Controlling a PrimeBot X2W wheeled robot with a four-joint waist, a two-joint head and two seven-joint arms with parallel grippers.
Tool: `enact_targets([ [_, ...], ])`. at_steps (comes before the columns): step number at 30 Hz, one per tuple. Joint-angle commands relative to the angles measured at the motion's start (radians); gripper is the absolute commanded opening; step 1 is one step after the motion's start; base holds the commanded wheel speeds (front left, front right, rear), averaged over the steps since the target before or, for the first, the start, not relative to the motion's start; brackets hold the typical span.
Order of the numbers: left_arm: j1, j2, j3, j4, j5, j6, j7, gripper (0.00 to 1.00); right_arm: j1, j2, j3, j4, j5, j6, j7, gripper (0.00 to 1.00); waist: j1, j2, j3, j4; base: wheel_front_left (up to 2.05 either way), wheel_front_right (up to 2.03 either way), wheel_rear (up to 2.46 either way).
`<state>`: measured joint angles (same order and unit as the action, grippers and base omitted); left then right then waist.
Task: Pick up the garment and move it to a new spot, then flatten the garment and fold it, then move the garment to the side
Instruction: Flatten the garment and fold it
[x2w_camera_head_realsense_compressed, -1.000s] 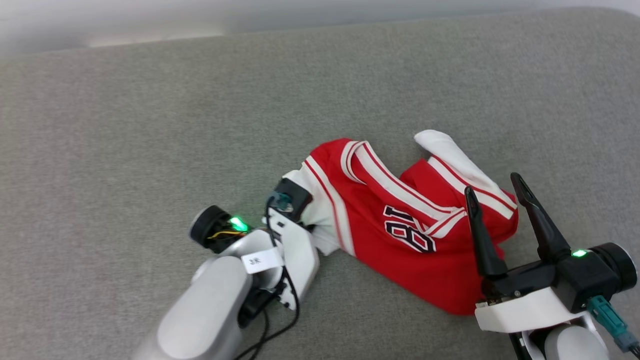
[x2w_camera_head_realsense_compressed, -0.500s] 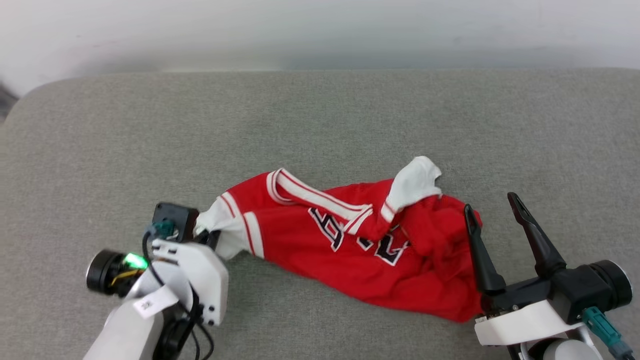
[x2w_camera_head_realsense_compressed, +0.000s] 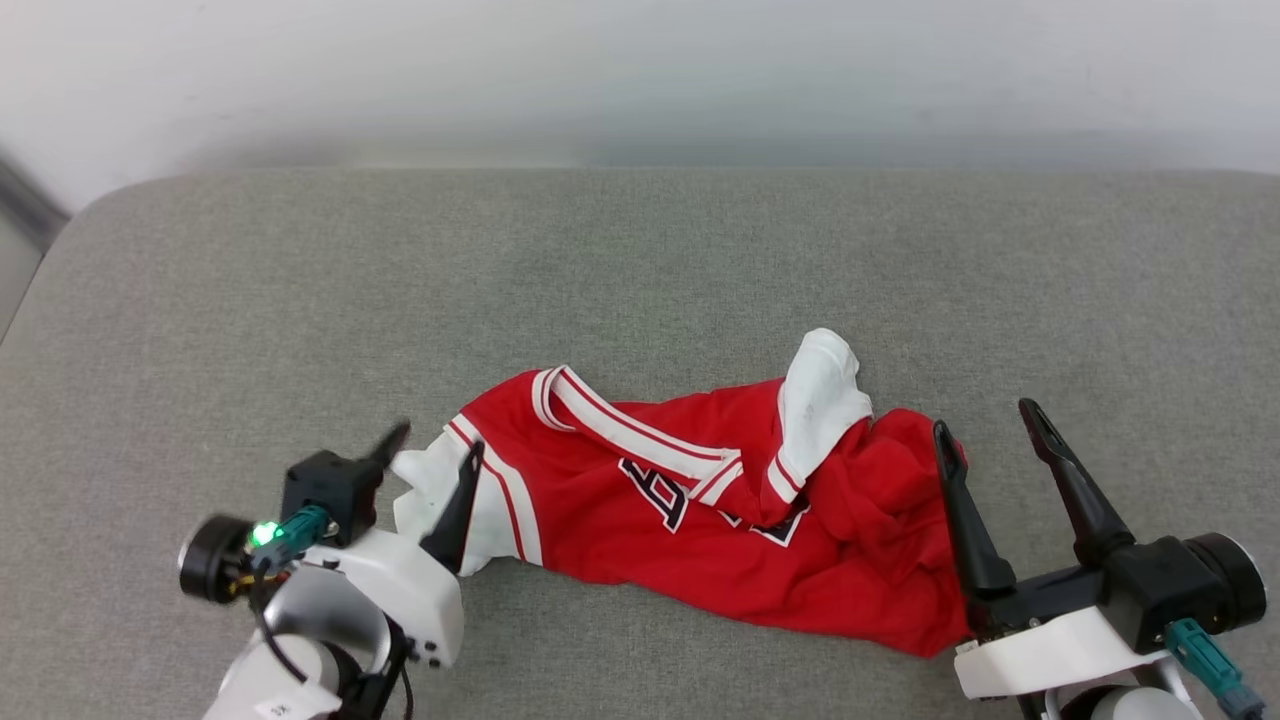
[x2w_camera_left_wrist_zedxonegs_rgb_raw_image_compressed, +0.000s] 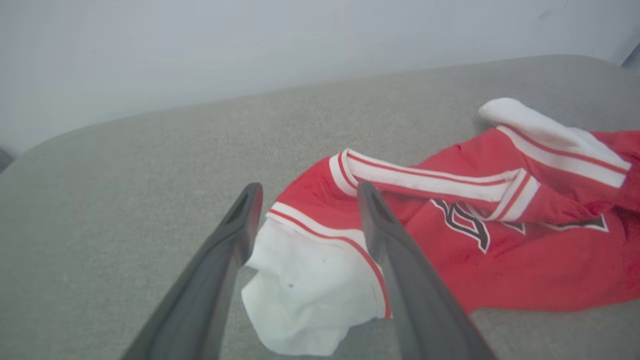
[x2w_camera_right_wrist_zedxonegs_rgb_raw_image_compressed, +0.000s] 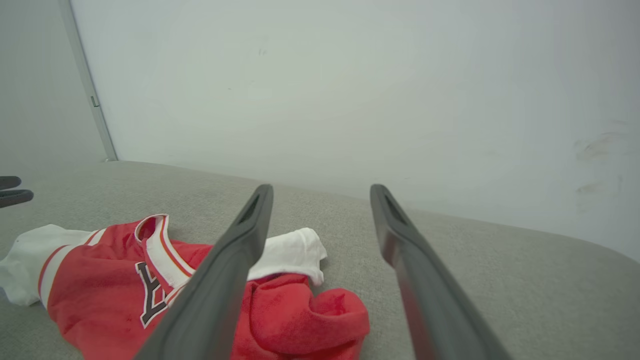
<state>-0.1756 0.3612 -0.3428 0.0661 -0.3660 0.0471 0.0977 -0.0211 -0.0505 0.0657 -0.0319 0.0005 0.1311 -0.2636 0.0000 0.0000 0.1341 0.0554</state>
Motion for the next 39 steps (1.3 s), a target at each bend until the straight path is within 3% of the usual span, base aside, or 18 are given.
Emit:
enact_targets([
  [1, -0.015, -0.003, 0.009, -0.007, 0.016, 0.001, -0.054, 1.0, 0.006, 0.001, -0.006, 0.002, 0.001, -0.001, -0.002, 1.0, 0.0, 0.0, -0.007, 0.003, 0.0, 0.0, 0.0],
  [5, -0.024, -0.015, 0.014, 0.007, 0.06, -0.006, -0.281, 1.0, 0.017, 0.001, -0.01, 0.009, 0.004, -0.001, -0.002, 1.0, 0.0, 0.0, -0.028, 0.006, 0.0, 0.0, 0.0],
  [8, -0.019, -0.028, 0.012, 0.03, 0.09, -0.003, -0.347, 1.0, 0.023, 0.001, -0.01, 0.013, 0.019, -0.001, -0.002, 1.0, 0.0, 0.0, -0.039, 0.008, 0.0, 0.0, 0.0],
  [24, 0.134, -0.172, 0.11, -0.064, 0.204, -0.077, -0.363, 1.0, 0.028, -0.001, 0.002, 0.057, -0.007, -0.001, 0.018, 1.0, 0.0, 0.0, -0.043, 0.009, 0.0, 0.0, 0.0],
  [28, 0.116, -0.194, 0.125, -0.06, 0.228, -0.099, -0.363, 1.0, -0.015, -0.073, 0.067, 0.073, 0.016, -0.001, 0.219, 1.0, 0.0, 0.0, -0.03, 0.015, 0.0, 0.0, 0.0],
  [36, 0.094, -0.231, 0.161, -0.062, 0.255, -0.128, -0.363, 1.0, -0.123, -0.337, 0.263, -0.071, 0.276, -0.001, 0.874, 1.0, 0.0, 0.0, 0.019, 0.033, 0.0, 0.0, 0.0],
  [39, 0.077, -0.242, 0.164, -0.06, 0.261, -0.139, -0.363, 1.0, -0.185, -0.423, 0.319, -0.1, 0.337, -0.001, 1.033, 1.0, 0.0, 0.0, 0.042, 0.054, 0.0, 0.0, 0.0],
])
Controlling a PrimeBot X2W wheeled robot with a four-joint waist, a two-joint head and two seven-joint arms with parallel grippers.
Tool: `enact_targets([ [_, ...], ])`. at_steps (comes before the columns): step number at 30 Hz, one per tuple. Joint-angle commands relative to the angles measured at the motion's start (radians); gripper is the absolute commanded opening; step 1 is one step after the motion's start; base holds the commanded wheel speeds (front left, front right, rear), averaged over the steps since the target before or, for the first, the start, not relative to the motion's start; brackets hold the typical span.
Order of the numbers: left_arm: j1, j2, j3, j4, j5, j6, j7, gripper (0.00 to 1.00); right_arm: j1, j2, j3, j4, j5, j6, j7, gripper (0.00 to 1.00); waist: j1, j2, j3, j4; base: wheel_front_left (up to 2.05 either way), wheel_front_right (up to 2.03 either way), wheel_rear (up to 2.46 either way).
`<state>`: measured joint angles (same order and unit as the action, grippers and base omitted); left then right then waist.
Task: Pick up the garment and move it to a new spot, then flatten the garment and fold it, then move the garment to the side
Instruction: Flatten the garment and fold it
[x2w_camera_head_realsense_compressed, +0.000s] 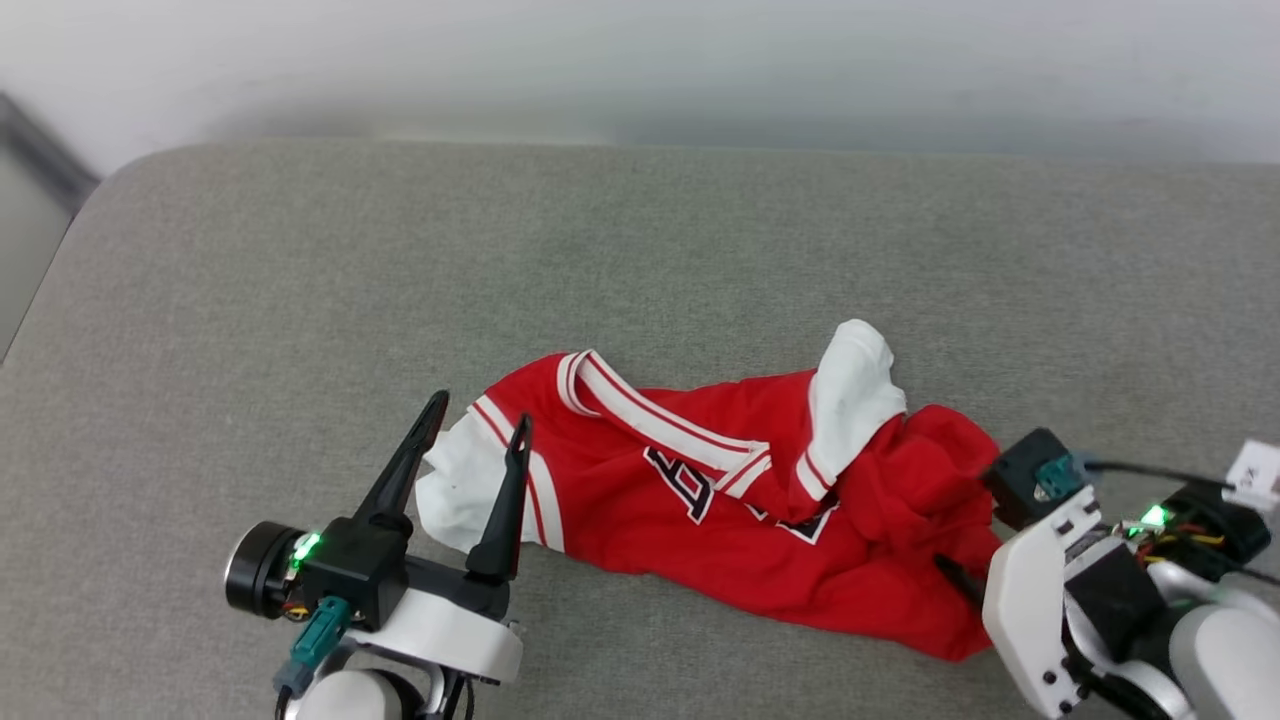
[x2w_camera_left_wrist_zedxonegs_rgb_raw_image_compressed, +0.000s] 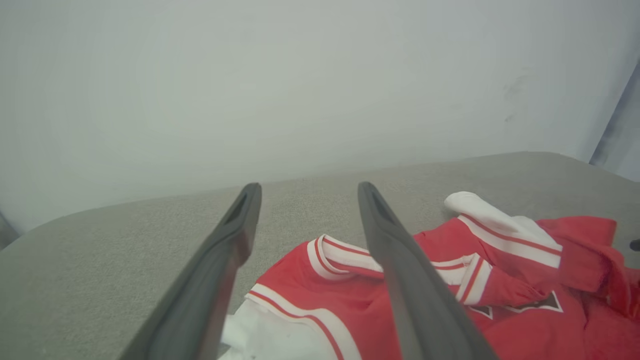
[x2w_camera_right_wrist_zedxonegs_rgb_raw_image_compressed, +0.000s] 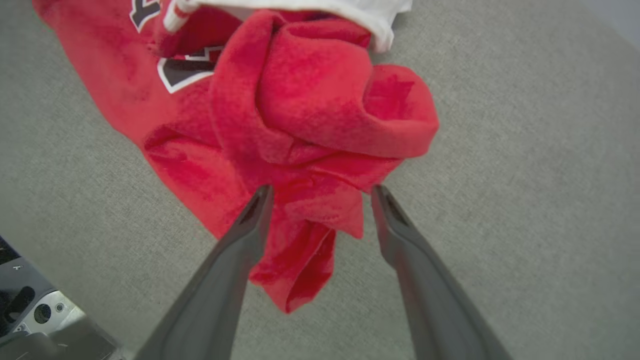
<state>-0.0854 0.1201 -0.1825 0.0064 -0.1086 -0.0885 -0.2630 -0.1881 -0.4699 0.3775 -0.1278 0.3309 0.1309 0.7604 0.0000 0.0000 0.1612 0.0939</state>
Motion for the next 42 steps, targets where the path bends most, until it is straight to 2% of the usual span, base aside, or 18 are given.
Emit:
enact_targets([
  [1, -0.018, -0.005, 0.006, -0.001, 0.006, -0.007, -0.003, 1.0, -0.036, -0.021, 0.022, -0.001, 0.026, 0.0, 0.045, 1.0, 0.0, 0.0, 0.024, 0.024, 0.0, 0.0, 0.0],
  [3, -0.029, -0.015, 0.008, -0.002, 0.009, -0.011, -0.003, 1.0, -0.072, -0.061, 0.058, 0.019, 0.048, 0.0, 0.097, 1.0, 0.0, 0.0, 0.04, 0.043, 0.0, 0.0, 0.0],
  [6, -0.041, -0.024, 0.008, 0.001, 0.013, -0.017, -0.003, 1.0, -0.115, -0.082, 0.1, 0.072, 0.092, 0.0, 0.131, 1.0, 0.0, 0.0, 0.057, 0.071, 0.0, 0.0, 0.0],
  [14, -0.038, -0.038, 0.02, 0.007, 0.023, -0.028, -0.003, 1.0, -0.129, -0.113, 0.21, 0.264, 0.15, 0.0, 0.129, 0.98, 0.0, 0.0, 0.073, 0.113, 0.0, 0.0, 0.0],
  [15, -0.036, -0.039, 0.022, 0.009, 0.024, -0.029, -0.003, 1.0, -0.118, -0.117, 0.22, 0.285, 0.156, 0.0, 0.123, 0.45, 0.0, 0.0, 0.072, 0.113, 0.0, 0.0, 0.0],
  [16, -0.034, -0.039, 0.024, 0.01, 0.026, -0.031, -0.003, 1.0, -0.106, -0.123, 0.231, 0.3, 0.166, 0.0, 0.122, 0.0, 0.0, 0.0, 0.069, 0.113, 0.0, 0.0, 0.0],
  [20, -0.02, -0.043, 0.033, 0.018, 0.027, -0.033, -0.003, 1.0, -0.049, -0.171, 0.24, 0.322, 0.215, 0.0, 0.115, 0.0, 0.0, 0.0, 0.044, 0.093, 0.0, 0.0, 0.0],
  [25, -0.001, -0.046, 0.039, 0.024, 0.029, -0.036, -0.003, 1.0, 0.034, -0.225, 0.176, 0.297, 0.255, -0.001, 0.11, 0.0, 0.0, 0.0, 0.009, 0.056, 0.0, 0.0, 0.0],
  [29, 0.004, -0.049, 0.035, 0.022, 0.028, -0.037, -0.003, 1.0, 0.109, -0.235, 0.126, 0.267, 0.261, -0.001, 0.105, 0.0, 0.0, 0.0, -0.003, 0.038, 0.0, 0.0, 0.0],
  [32, 0.01, -0.051, 0.034, 0.023, 0.026, -0.039, -0.003, 1.0, 0.173, -0.212, 0.064, 0.247, 0.249, -0.001, 0.089, 0.0, 0.0, 0.0, -0.006, 0.021, 0.0, 0.0, 0.0],
  [33, 0.012, -0.052, 0.033, 0.024, 0.026, -0.039, -0.003, 1.0, 0.182, -0.203, 0.043, 0.236, 0.228, -0.001, 0.072, 0.45, 0.0, 0.0, -0.008, 0.017, 0.0, 0.0, 0.0],
  [34, 0.014, -0.052, 0.034, 0.024, 0.026, -0.039, -0.003, 1.0, 0.194, -0.192, 0.015, 0.24, 0.22, -0.001, 0.072, 1.0, 0.0, 0.0, -0.009, 0.014, 0.0, 0.0, 0.0],
  [37, 0.013, -0.053, 0.039, 0.026, 0.027, -0.039, -0.003, 1.0, 0.197, -0.173, -0.027, 0.185, 0.196, -0.001, 0.07, 1.0, 0.0, 0.0, -0.012, 0.007, 0.0, 0.0, 0.0],
  [42, 0.011, -0.051, 0.054, 0.026, 0.028, -0.039, -0.003, 1.0, 0.177, -0.189, -0.097, 0.02, 0.208, 0.0, 0.136, 1.0, 0.0, 0.0, -0.017, 0.005, 0.0, 0.0, 0.0],
])
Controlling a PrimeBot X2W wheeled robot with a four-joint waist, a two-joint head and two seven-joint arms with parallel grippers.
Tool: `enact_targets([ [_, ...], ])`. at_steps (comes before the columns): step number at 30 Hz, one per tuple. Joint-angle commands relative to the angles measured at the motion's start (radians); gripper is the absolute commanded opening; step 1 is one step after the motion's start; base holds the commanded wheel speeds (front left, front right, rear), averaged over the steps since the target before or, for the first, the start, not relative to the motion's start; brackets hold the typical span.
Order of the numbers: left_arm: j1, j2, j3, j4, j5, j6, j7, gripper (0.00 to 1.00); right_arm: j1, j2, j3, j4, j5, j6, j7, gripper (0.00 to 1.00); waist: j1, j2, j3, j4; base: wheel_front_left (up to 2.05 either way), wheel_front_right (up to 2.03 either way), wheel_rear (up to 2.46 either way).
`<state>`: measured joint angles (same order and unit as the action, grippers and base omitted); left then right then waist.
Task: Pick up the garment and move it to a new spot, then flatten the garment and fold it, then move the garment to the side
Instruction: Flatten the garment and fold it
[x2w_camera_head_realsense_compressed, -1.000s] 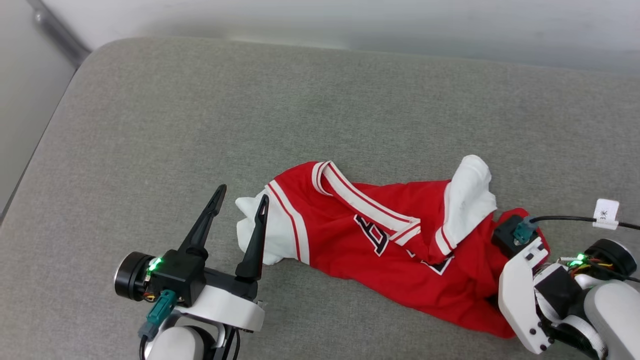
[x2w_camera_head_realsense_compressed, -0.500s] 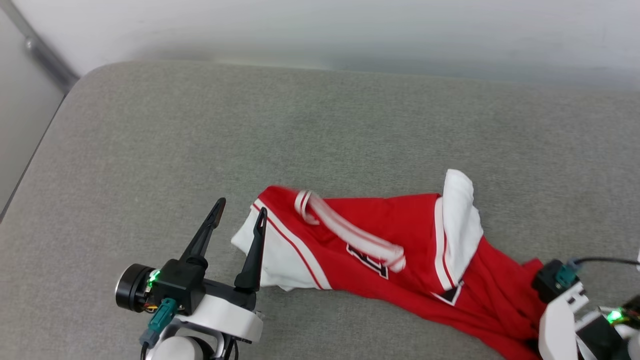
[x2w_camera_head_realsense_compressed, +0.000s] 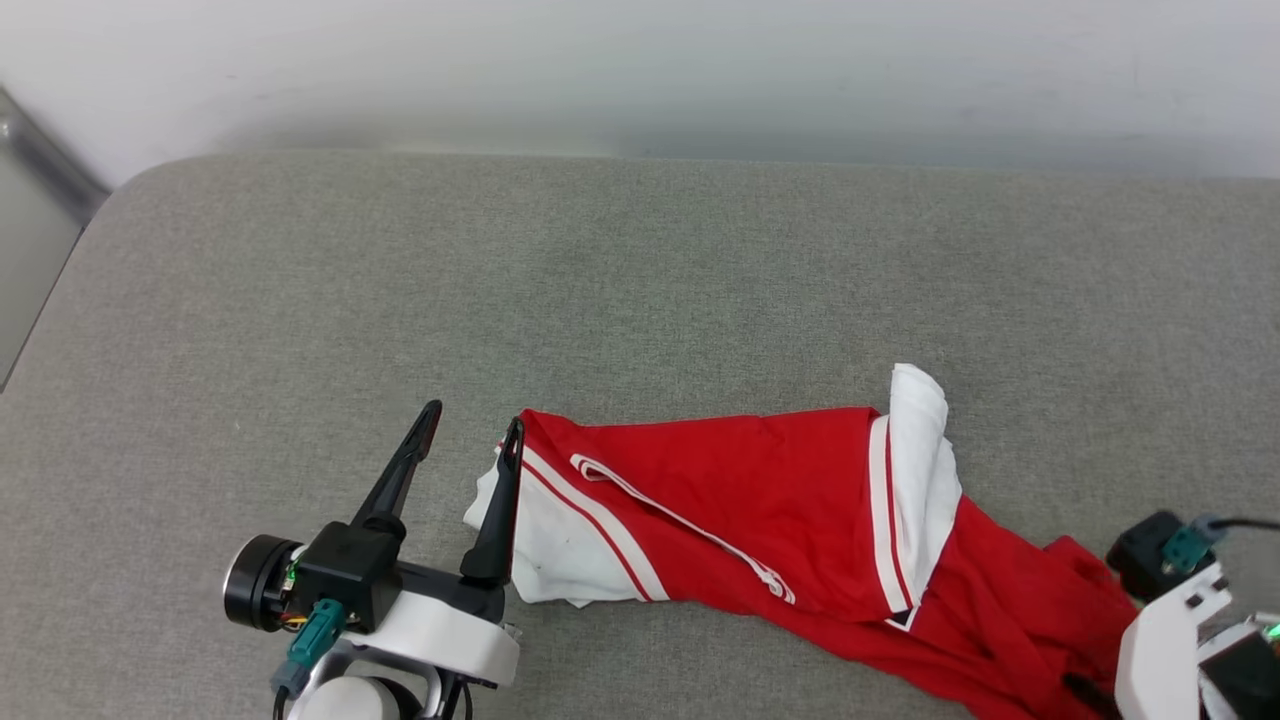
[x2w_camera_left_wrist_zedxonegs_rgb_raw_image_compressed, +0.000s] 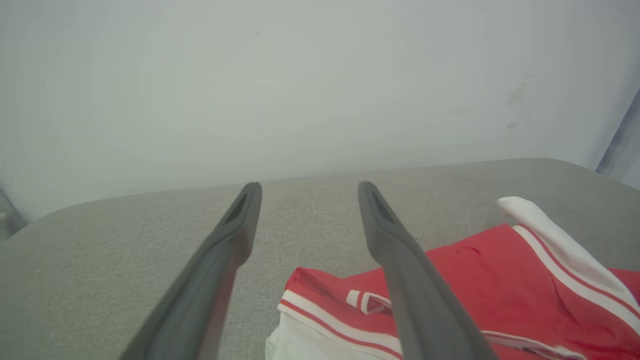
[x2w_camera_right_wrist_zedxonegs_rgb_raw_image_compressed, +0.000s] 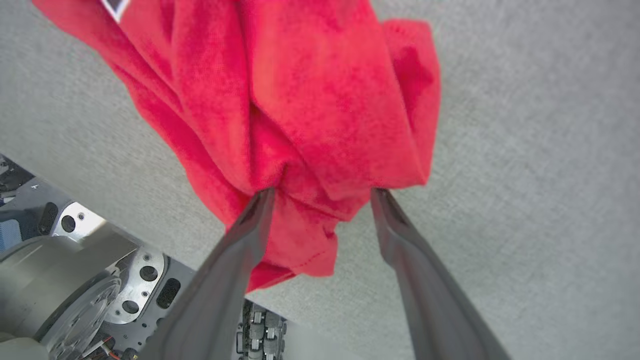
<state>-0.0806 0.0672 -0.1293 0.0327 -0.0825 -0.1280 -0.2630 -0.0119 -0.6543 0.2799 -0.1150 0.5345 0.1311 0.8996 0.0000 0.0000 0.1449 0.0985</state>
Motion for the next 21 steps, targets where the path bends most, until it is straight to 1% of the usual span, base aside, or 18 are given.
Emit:
enact_targets([
  [1, 0.006, 0.001, 0.002, 0.001, 0.002, 0.0, -0.003, 1.0, -0.003, -0.011, -0.014, -0.031, 0.01, -0.001, 0.018, 1.0, 0.0, 0.0, 0.0, 0.002, 0.0, 0.0, 0.0],
  [6, -0.001, -0.003, 0.0, -0.006, 0.0, -0.001, -0.003, 1.0, -0.048, -0.033, -0.094, -0.197, 0.044, -0.001, 0.135, 1.0, 0.0, 0.0, 0.012, 0.022, 0.0, 0.0, 0.0],
  [9, -0.008, -0.005, 0.0, -0.007, -0.002, -0.001, -0.003, 1.0, -0.11, -0.003, -0.125, -0.254, 0.075, -0.001, 0.2, 1.0, 0.0, 0.0, 0.026, 0.036, 0.0, 0.0, 0.0],
  [11, -0.014, -0.006, -0.001, -0.005, -0.003, -0.001, -0.003, 1.0, -0.17, 0.017, -0.125, -0.259, 0.071, -0.001, 0.24, 1.0, 0.0, 0.0, 0.037, 0.046, 0.0, 0.0, 0.0],
  [14, -0.027, -0.008, -0.009, -0.001, -0.004, -0.001, -0.003, 1.0, -0.261, 0.062, -0.109, -0.213, 0.063, -0.001, 0.291, 1.0, 0.0, 0.0, 0.055, 0.065, 0.0, 0.0, 0.0],
  [17, -0.039, -0.01, -0.017, 0.003, -0.007, -0.002, -0.002, 1.0, -0.356, 0.102, -0.084, -0.128, 0.043, -0.001, 0.32, 1.0, 0.0, 0.0, 0.074, 0.089, 0.0, 0.0, 0.0],
  [21, -0.052, -0.012, -0.028, 0.005, -0.008, -0.002, -0.003, 1.0, -0.456, 0.152, -0.069, 0.006, 0.015, -0.001, 0.328, 1.0, 0.0, 0.0, 0.099, 0.124, 0.0, 0.0, 0.0],
])
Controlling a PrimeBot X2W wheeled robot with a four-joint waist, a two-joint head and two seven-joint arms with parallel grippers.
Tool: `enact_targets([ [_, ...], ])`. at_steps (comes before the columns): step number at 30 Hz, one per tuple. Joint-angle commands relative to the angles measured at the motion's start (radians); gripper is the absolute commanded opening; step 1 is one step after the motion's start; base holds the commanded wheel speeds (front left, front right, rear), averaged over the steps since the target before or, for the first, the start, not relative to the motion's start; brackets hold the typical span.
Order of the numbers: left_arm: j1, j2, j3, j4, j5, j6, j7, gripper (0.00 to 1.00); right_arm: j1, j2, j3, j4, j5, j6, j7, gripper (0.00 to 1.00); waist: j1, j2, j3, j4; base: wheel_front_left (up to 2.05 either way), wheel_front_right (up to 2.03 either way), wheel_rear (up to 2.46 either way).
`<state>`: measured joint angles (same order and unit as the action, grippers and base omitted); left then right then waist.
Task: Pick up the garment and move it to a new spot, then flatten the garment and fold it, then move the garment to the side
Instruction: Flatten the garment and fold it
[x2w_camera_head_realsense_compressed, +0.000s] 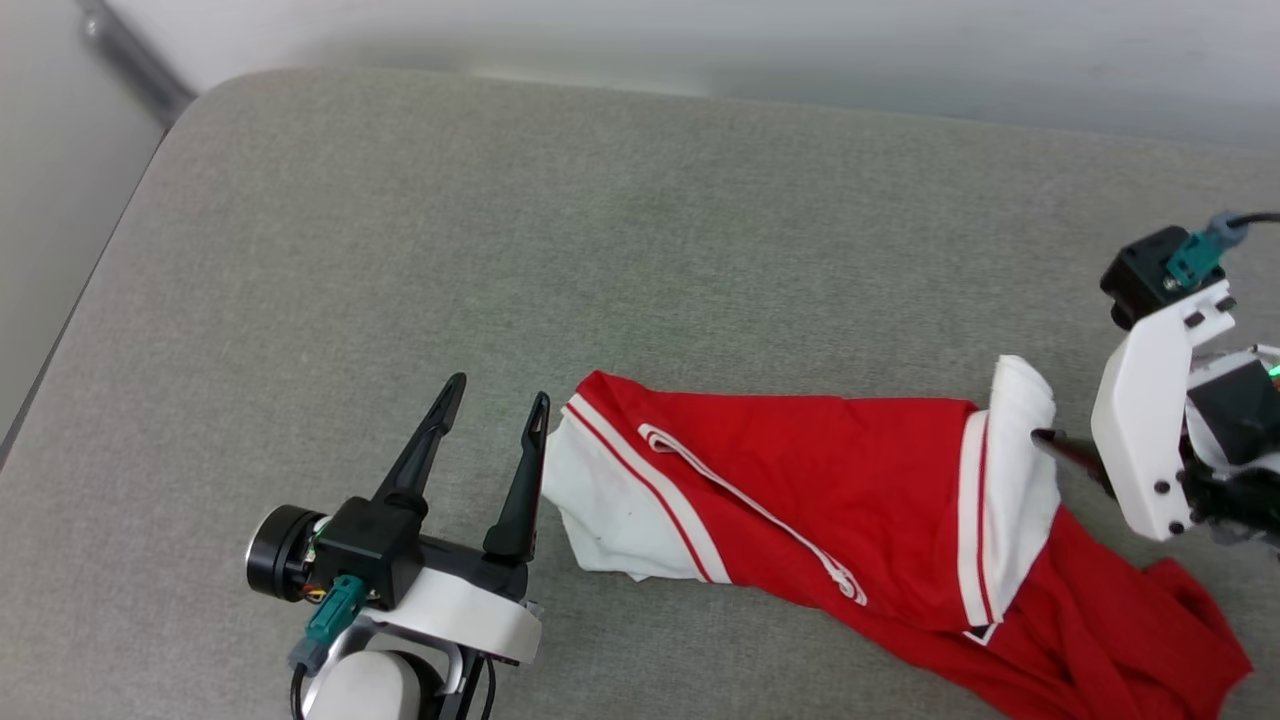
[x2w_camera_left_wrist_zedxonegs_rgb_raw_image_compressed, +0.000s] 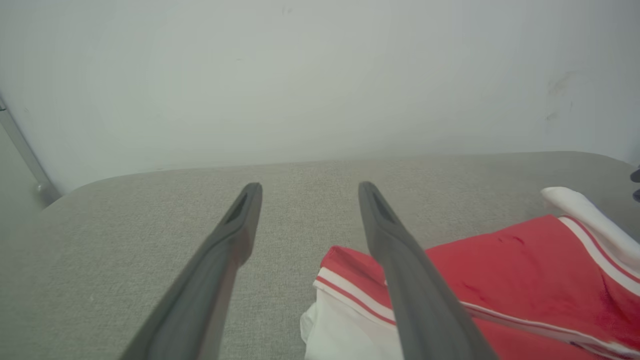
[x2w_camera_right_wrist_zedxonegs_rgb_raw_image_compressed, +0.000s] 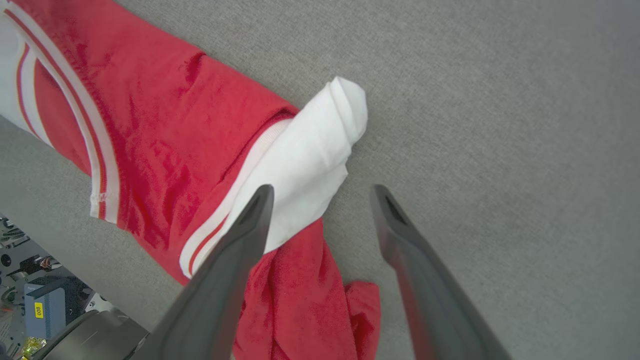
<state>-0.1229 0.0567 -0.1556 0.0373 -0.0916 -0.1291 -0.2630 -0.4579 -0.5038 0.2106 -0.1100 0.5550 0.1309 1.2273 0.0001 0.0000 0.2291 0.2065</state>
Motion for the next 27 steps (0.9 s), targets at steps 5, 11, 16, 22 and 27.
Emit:
enact_targets([
  [5, -0.022, -0.003, -0.009, 0.005, -0.007, -0.001, -0.003, 1.0, -0.083, 0.025, 0.009, 0.14, -0.032, 0.0, -0.009, 1.0, -0.0001, 0.0, 0.046, 0.057, 0.0, 0.0, 0.0],
  [11, -0.029, -0.005, -0.015, 0.005, -0.008, -0.001, -0.003, 1.0, -0.117, 0.042, 0.016, 0.252, -0.032, 0.0, -0.047, 1.0, -0.0001, 0.0, 0.071, 0.083, 0.0, 0.0, 0.0],
  [16, -0.033, -0.006, -0.024, 0.012, 0.0, -0.001, -0.003, 1.0, -0.118, 0.034, 0.037, 0.303, -0.029, 0.0, -0.078, 0.44, -0.0001, 0.0, 0.084, 0.087, 0.0, 0.0, 0.0],
  [22, -0.032, -0.007, -0.02, 0.022, 0.0, -0.001, -0.003, 1.0, -0.135, 0.021, 0.036, 0.312, -0.01, 0.0, -0.122, 0.0, -0.0001, 0.0, 0.073, 0.067, 0.0, 0.0, 0.0],
  [27, -0.029, -0.007, -0.011, 0.023, 0.001, -0.001, -0.003, 1.0, -0.138, -0.005, 0.01, 0.276, 0.015, 0.0, -0.147, 0.0, -0.0001, 0.0, 0.053, 0.038, 0.0, 0.0, 0.0],
])
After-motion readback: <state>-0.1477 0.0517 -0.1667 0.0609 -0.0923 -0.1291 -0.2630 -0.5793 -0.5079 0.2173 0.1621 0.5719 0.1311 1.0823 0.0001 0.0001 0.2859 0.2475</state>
